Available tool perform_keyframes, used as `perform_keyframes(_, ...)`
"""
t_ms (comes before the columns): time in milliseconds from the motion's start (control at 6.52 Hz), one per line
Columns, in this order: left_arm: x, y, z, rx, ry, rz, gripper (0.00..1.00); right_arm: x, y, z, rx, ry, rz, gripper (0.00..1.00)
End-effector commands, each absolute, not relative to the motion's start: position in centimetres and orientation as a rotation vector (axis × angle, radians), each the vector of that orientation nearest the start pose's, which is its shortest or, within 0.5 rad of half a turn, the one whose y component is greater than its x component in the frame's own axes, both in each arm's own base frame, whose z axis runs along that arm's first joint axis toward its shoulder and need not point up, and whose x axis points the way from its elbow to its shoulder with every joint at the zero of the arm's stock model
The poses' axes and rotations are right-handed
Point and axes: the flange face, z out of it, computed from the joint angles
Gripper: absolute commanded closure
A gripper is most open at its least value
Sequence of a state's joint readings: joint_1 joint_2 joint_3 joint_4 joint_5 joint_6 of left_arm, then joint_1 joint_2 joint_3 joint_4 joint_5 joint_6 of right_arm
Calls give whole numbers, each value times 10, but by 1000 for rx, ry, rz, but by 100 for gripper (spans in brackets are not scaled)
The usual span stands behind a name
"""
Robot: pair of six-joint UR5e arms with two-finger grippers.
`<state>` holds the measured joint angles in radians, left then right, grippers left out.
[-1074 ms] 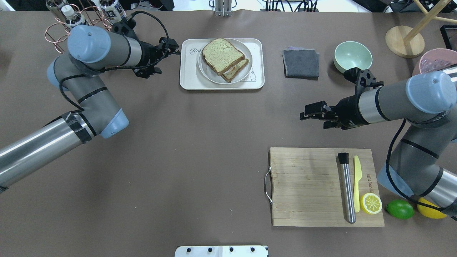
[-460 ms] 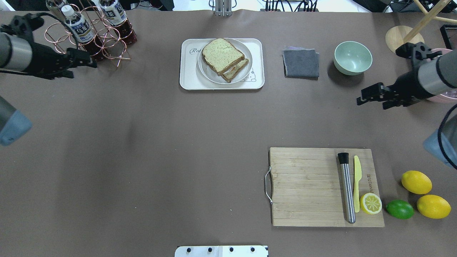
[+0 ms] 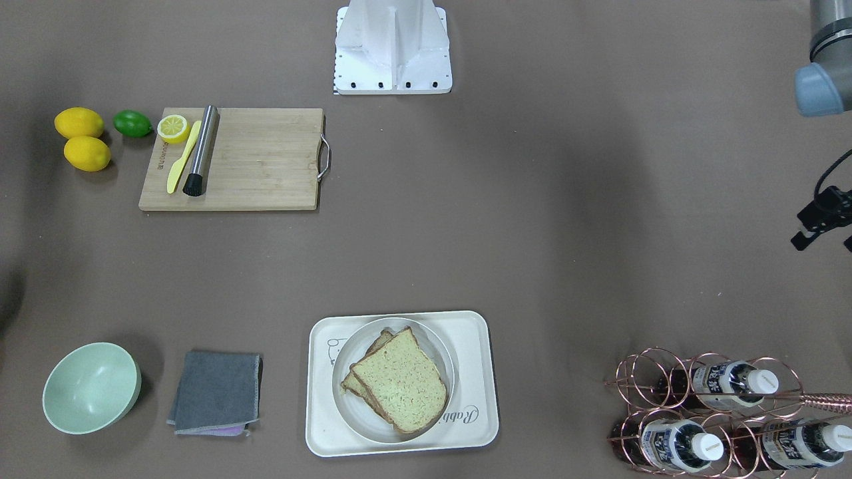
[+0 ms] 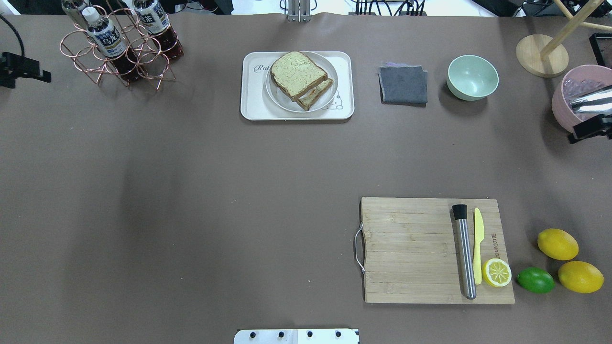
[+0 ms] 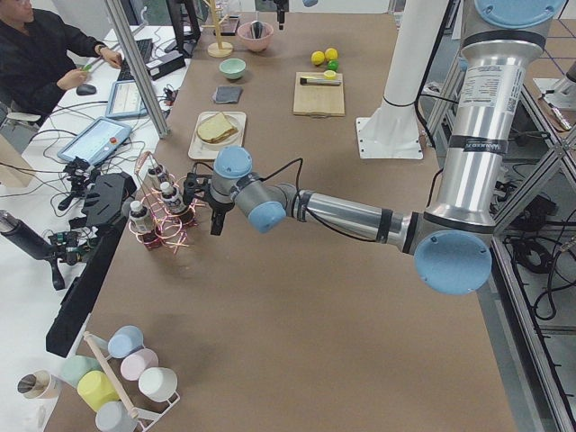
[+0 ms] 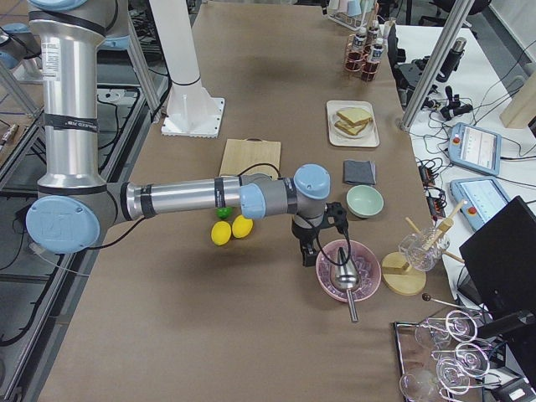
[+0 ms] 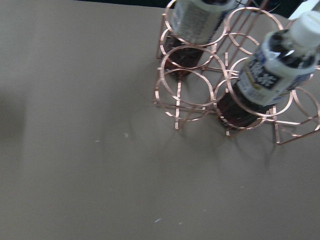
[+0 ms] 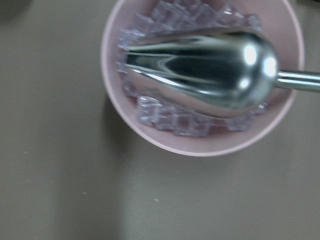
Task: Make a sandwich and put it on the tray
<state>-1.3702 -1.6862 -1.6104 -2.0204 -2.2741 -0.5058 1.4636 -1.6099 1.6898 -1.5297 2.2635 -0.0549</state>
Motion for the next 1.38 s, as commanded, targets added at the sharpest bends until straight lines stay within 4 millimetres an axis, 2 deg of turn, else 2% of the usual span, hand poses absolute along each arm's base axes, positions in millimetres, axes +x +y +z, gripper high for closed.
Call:
perform_keyframes(0,-26,-559,566,233,723,82,2,82,-471,677,45,-691,-124,0)
perform_keyframes(153,-52,-554,574,199,711,75,2,105,-460,703,16,-705,-56,0)
perform_keyframes(307,-64,-551,591,124,761,20,2,106,-458,714,-6,-708,-45,0)
perform_keyframes(460,-56,-548,595,72,936,2,2,105,-461,710,2,-725,-36,0)
perform_keyframes(614,-55,-544,597,71,958,2,2,103,-462,710,-1,-739,-30,0)
perform_keyframes(767,-56,-543,600,71,956,1,2,103,-462,709,-10,-738,1,0)
perform_keyframes(1074,-65,-542,601,83,942,-10,2,100,-477,695,-3,-776,34,0)
perform_keyframes(1228,-69,-543,603,103,885,-3,2,98,-480,691,-6,-788,49,0)
